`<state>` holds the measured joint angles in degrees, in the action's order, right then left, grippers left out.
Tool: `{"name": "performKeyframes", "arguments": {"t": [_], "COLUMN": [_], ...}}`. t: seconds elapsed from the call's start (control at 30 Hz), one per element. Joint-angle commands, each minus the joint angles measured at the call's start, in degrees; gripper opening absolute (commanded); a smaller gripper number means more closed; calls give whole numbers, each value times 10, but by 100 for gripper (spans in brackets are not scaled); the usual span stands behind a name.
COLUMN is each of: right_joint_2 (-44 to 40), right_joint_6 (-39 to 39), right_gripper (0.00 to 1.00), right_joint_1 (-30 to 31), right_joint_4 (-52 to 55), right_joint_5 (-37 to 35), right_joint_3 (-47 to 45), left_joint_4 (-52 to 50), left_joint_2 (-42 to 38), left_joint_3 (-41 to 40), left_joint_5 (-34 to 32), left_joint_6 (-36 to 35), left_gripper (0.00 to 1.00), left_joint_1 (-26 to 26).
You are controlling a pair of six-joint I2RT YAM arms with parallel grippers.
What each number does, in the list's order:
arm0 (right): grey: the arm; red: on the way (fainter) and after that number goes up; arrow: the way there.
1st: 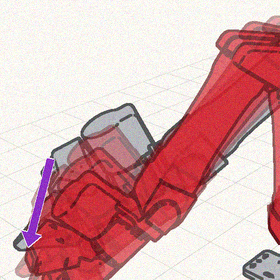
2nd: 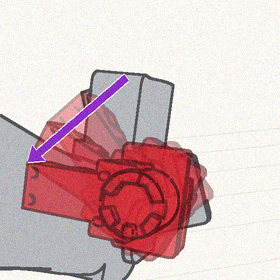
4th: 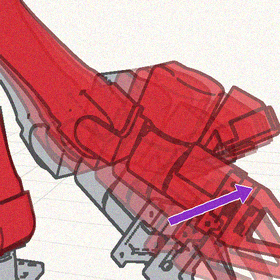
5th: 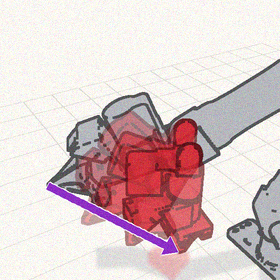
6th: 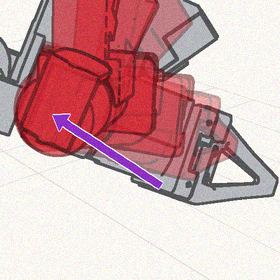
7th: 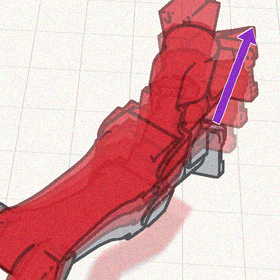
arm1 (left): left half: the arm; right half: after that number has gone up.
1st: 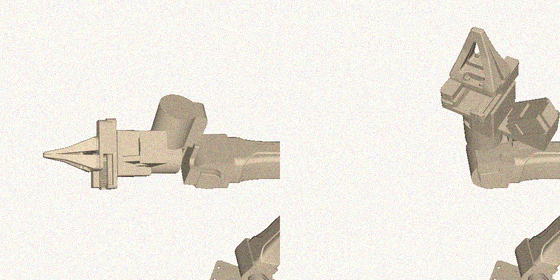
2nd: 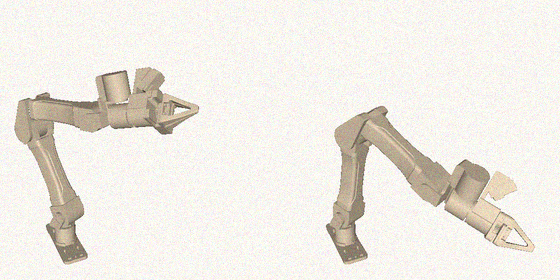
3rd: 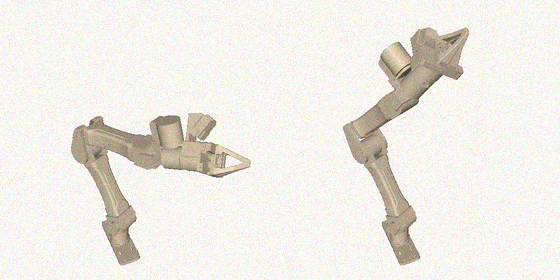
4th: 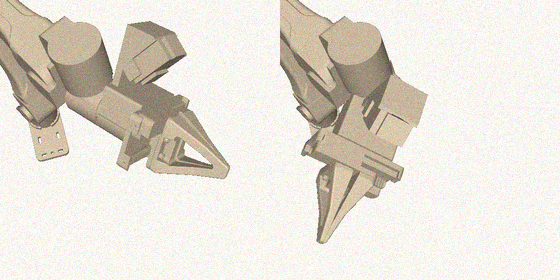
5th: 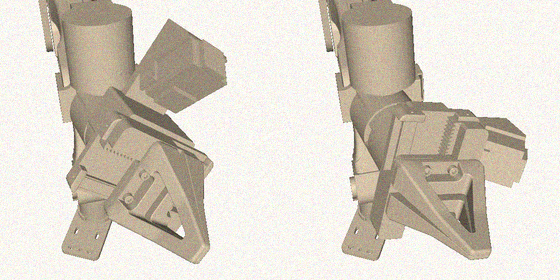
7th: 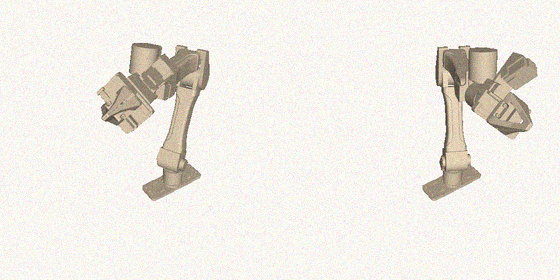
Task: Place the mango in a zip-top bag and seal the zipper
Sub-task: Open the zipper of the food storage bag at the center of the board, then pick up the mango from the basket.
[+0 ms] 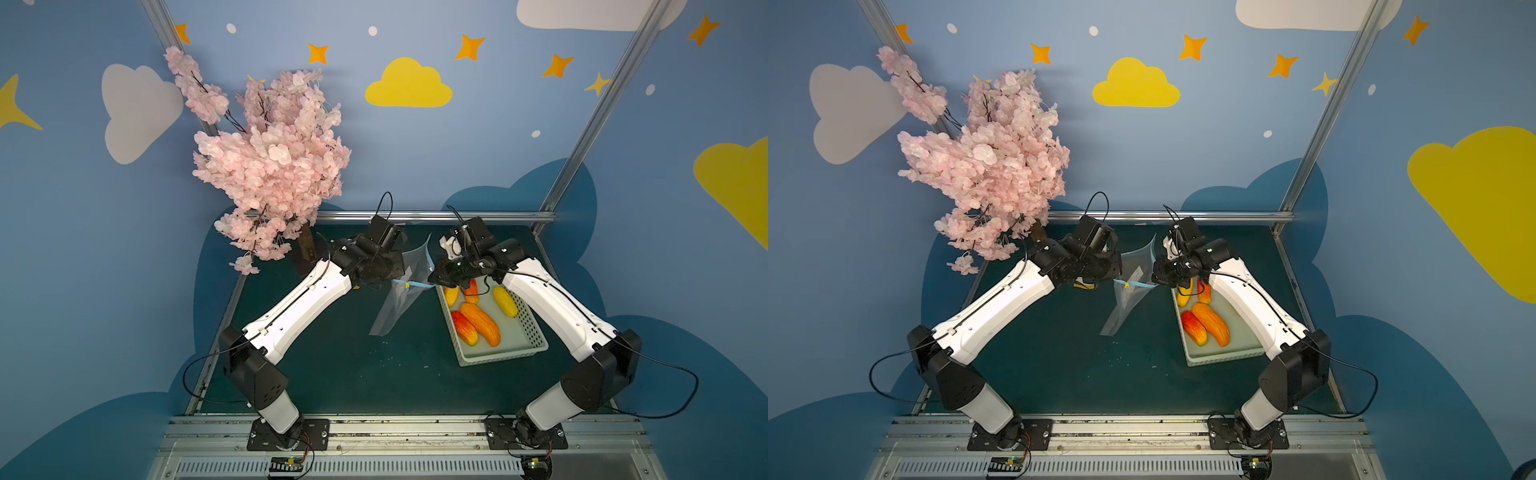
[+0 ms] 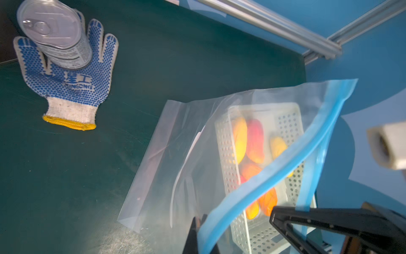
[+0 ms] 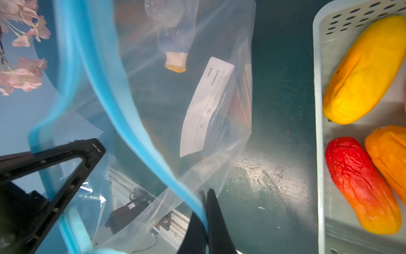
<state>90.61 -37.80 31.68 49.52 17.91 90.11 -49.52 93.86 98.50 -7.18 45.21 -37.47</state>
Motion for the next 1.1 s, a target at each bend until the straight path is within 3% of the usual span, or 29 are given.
{"name": "performKeyframes", "arguments": {"t": [0.0,0.3,0.43,0.63,0.7,0.83,0.97,1.07], "right_joint_2": [-15,-18,-13,-32,-48,-115,-161,-166], "right_joint_6": [-46,-105,-80,7,32,64,124,171], "right_gripper": [0,0,0,42,50,57,61,66], "right_joint_1": [-19,-35,-31,-32,-34,-50,-106,-159], "right_joint_4": [-29,-62,-59,-11,11,24,53,52], "right_joint_5": [30,84,85,28,3,-105,-162,-163], "right_joint_3": [-26,-57,-40,6,18,-23,-112,-207], "left_joint_4": [4,6,21,20,21,37,58,63], "left_joint_2": [-21,-33,-29,10,25,50,70,86], "left_joint_3": [-19,-33,-31,-18,-16,-16,-10,-10], "left_joint_5": [-11,-31,-19,-5,-3,11,42,73], "left_joint_6": [46,73,51,-20,-36,-59,-79,-90], "left_gripper": [3,3,3,3,3,3,3,3], "left_joint_1": [8,5,-3,-33,-40,-51,-61,-65]}}
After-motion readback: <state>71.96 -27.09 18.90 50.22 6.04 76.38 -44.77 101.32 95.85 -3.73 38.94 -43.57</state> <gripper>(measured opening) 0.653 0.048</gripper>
